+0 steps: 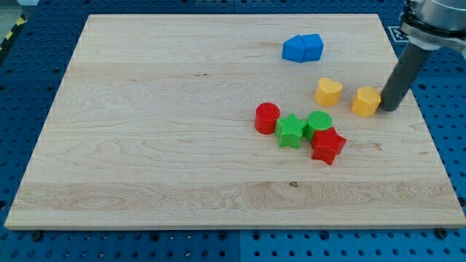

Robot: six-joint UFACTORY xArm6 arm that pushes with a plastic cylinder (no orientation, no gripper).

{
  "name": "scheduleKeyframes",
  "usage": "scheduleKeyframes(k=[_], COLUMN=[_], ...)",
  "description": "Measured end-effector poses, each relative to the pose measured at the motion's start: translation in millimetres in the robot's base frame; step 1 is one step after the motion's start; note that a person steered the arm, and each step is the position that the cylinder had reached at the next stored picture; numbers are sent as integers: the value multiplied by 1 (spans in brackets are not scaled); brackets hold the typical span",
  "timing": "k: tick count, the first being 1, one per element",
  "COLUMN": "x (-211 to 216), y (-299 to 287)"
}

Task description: Move the arm away from the yellow hexagon

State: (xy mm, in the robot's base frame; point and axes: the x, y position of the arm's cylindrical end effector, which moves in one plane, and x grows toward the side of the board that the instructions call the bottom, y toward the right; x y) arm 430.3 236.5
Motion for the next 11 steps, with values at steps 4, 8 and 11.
scheduleKeyframes(k=[4, 8, 11], x=[19, 80, 70], y=[4, -10, -21])
